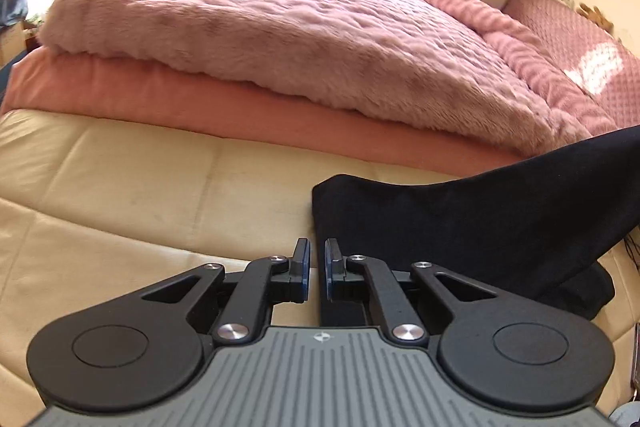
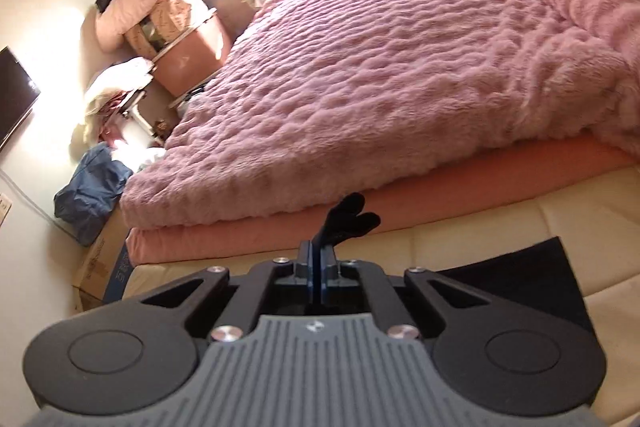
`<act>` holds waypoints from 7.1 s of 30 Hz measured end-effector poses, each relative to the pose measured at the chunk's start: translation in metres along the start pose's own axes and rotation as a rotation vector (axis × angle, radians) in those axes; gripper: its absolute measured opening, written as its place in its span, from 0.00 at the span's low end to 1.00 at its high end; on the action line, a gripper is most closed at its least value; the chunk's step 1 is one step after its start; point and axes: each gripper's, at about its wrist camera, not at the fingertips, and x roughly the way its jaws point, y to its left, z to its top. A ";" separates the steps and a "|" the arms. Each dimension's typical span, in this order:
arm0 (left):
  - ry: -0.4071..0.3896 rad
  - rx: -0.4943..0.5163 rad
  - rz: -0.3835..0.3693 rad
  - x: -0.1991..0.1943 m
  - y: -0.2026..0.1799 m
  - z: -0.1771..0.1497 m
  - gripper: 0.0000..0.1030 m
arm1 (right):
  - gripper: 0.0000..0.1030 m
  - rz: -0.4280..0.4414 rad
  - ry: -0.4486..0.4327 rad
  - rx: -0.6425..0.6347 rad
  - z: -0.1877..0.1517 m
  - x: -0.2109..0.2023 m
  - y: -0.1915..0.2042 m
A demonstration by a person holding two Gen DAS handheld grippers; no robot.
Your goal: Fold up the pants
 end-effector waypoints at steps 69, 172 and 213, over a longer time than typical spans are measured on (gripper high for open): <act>0.107 -0.233 -0.093 0.060 0.006 -0.040 0.54 | 0.10 -0.456 -0.111 -0.192 -0.122 0.075 -0.163; 0.128 0.274 -0.035 0.109 -0.099 -0.015 0.23 | 0.13 0.380 0.267 0.197 -0.125 0.149 -0.169; 0.143 -0.036 -0.024 -0.017 0.062 -0.039 0.18 | 0.12 0.198 0.301 0.111 -0.085 0.116 0.152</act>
